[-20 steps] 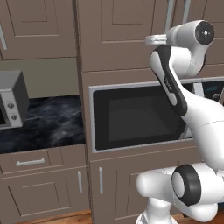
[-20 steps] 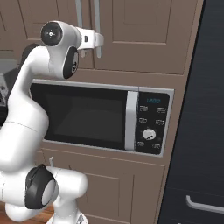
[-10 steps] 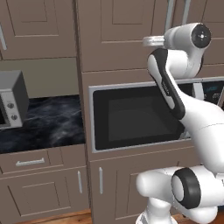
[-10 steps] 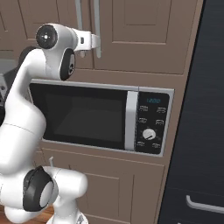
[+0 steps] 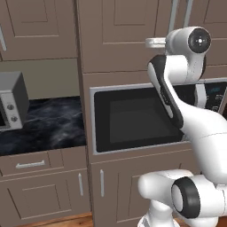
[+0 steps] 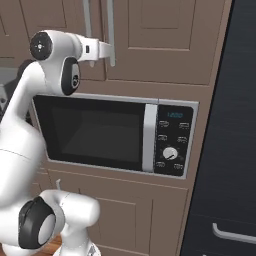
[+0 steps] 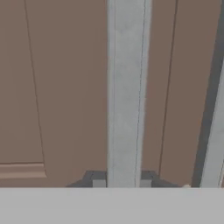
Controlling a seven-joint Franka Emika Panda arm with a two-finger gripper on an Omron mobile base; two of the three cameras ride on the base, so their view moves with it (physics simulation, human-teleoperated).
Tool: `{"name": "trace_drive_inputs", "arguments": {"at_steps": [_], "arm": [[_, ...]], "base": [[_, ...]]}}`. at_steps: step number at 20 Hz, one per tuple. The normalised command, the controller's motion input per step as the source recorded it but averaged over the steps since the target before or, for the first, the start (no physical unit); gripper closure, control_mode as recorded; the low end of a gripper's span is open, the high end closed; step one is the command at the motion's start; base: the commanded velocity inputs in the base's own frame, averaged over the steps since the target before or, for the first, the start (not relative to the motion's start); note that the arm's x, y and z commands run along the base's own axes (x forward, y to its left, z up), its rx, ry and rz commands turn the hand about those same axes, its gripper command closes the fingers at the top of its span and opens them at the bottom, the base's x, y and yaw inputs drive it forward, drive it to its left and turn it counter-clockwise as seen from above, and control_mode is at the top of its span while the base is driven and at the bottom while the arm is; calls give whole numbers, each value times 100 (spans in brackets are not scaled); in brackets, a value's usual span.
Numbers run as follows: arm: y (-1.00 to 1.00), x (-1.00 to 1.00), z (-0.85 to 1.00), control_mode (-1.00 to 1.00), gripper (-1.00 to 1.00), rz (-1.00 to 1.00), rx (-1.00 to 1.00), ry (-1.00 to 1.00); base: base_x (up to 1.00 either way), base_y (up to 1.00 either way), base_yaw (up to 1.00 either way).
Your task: Move the bowls from the cabinet to the plates on the dining table.
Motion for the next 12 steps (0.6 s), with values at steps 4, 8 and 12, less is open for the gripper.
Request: {"name": "trace_drive_inputs", "arguments": {"at_steps": [4,8,12], "arm": [[-2,-41,11,-100,100,-12,5,-1],[17,-47,1,-100,100,-11,1,-3],[25,-49,0,-100,100,-9,0,-5]], "base": [[0,0,0],[0,0,0],[0,0,0]]}}
